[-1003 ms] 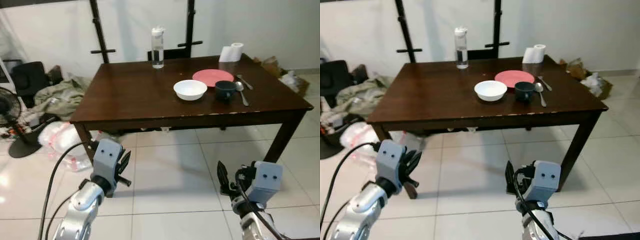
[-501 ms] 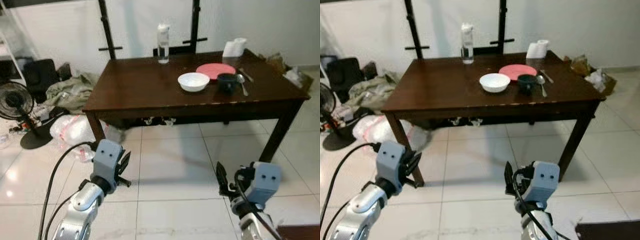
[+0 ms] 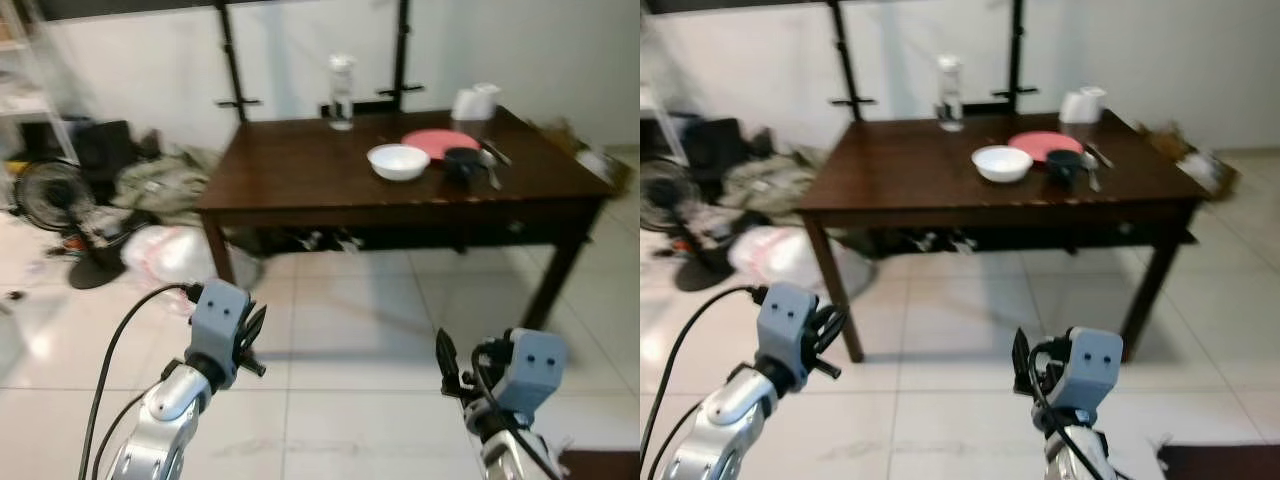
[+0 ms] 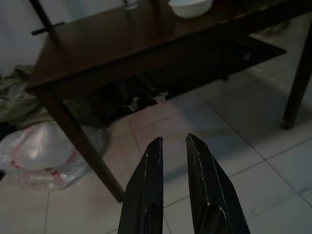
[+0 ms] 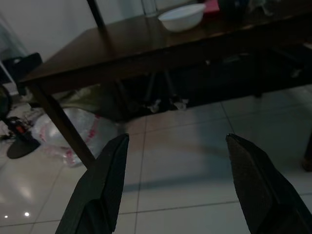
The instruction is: Setting the table
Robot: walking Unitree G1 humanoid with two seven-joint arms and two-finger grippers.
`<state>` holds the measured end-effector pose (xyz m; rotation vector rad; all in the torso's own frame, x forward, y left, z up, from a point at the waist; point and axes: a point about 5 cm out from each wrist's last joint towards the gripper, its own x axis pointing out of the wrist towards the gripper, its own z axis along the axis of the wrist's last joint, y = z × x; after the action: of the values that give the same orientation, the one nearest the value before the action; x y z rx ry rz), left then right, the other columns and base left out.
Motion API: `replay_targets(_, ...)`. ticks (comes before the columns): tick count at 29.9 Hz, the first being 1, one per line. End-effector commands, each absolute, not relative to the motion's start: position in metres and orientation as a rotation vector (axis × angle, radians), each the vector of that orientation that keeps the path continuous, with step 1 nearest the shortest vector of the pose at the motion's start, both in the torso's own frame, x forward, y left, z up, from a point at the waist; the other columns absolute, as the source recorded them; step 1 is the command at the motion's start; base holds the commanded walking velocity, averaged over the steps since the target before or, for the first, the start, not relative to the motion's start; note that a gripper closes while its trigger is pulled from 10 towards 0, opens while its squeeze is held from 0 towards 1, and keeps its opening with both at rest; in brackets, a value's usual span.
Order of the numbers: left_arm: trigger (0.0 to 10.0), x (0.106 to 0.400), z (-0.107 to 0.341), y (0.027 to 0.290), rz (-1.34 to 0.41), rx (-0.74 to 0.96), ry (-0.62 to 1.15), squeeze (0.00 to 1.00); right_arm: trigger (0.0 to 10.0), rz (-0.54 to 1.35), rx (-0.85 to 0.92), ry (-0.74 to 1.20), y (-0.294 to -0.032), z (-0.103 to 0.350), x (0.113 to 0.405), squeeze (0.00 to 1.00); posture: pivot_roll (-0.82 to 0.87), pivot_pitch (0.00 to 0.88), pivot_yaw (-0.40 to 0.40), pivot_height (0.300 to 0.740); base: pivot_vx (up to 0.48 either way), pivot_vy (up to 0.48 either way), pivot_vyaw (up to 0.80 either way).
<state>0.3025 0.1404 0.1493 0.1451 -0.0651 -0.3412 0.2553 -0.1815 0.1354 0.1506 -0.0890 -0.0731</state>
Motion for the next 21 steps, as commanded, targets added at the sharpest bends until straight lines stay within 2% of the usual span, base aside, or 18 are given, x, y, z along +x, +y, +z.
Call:
replay_targets(1, 10.0, 0.303, 0.144, 0.141, -0.337, 0.139, -0.034, 0.00, 10.0, -0.076, 0.150, -0.072, -0.181, 0.132, 0.253, 0.00, -0.04, 0.000, 0.144, 0.740, 0.000, 0.000, 0.00)
replay_targets(4, 10.0, 0.303, 0.144, 0.140, -0.340, 0.132, -0.031, 0.00, 10.0, -0.056, 0.151, -0.075, -0.179, 0.133, 0.253, 0.00, -0.05, 0.000, 0.145, 0.740, 0.000, 0.000, 0.00)
replay_targets(21, 10.0, 0.303, 0.139, 0.143, -0.278, 0.145, 0.010, 0.00, 10.0, 0.024, 0.146, -0.063, -0.168, 0.131, 0.250, 0.00, -0.04, 0.000, 0.143, 0.740, 0.000, 0.000, 0.79)
